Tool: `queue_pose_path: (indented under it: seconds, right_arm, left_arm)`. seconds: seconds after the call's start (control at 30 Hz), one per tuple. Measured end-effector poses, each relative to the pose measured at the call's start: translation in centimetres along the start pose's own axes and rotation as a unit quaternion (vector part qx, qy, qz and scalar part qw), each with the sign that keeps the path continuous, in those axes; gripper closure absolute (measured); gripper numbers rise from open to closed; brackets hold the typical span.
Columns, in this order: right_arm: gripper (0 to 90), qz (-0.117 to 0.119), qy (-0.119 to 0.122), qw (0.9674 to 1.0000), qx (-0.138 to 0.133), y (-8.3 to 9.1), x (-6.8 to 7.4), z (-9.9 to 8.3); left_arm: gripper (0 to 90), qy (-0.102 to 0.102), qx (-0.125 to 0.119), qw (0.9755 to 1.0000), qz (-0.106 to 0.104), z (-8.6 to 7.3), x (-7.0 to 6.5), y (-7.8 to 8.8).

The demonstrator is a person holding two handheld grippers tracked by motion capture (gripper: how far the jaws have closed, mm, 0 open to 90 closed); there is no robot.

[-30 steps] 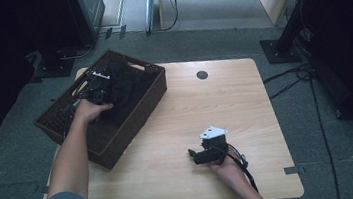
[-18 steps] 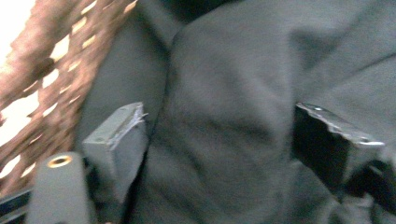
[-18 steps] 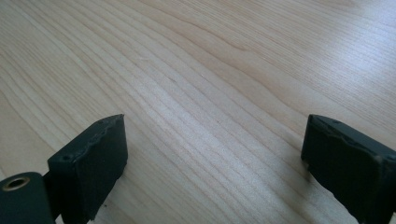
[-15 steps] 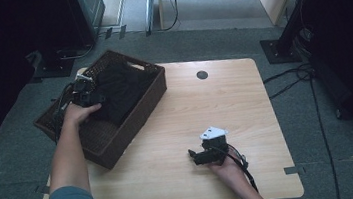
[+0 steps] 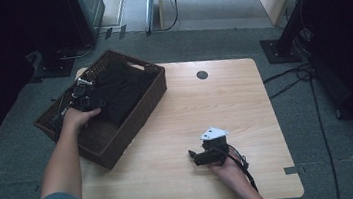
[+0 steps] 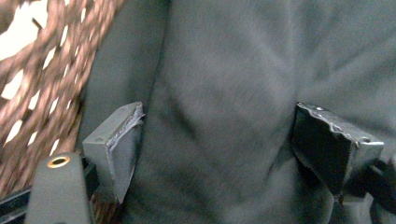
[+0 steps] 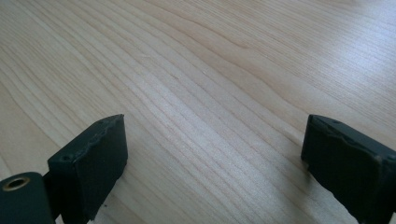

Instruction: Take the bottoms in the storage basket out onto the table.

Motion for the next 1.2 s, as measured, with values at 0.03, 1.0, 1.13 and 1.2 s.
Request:
queue_pose_path:
  seconds: [0.03,1.0,1.13,1.2]
  right_arm:
    - [6.8,0.0,0.0,1.0,0.0,0.0,0.0,0.0]
    - [6.8,0.003,0.003,1.0,-0.001,-0.2,0.1,0.2]
    - [6.8,0.003,0.003,1.0,0.0,-0.2,0.1,0.2]
    - [6.8,0.003,0.003,1.0,-0.001,-0.2,0.1,0.2]
  left_arm:
    - [16.8,0.018,0.0,0.9998,-0.004,-0.2,0.3,0.1]
    - [19.8,-0.04,0.016,0.996,-0.079,2.4,-3.5,-0.5]
    - [15.9,-0.051,0.026,0.9962,-0.066,3.2,-4.0,-0.9]
    - [14.1,-0.043,0.025,0.9964,-0.068,3.5,-3.9,-1.2]
Point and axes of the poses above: each handheld gripper's, and its own axes: y roughly backward along the jaws, z roughly out of its top, x roughly to its left, the point moved 1 cm from there along -y, roughly forward along the jaws, and after that the axes turned 2 degrees about -z, right-handed, at the moved point
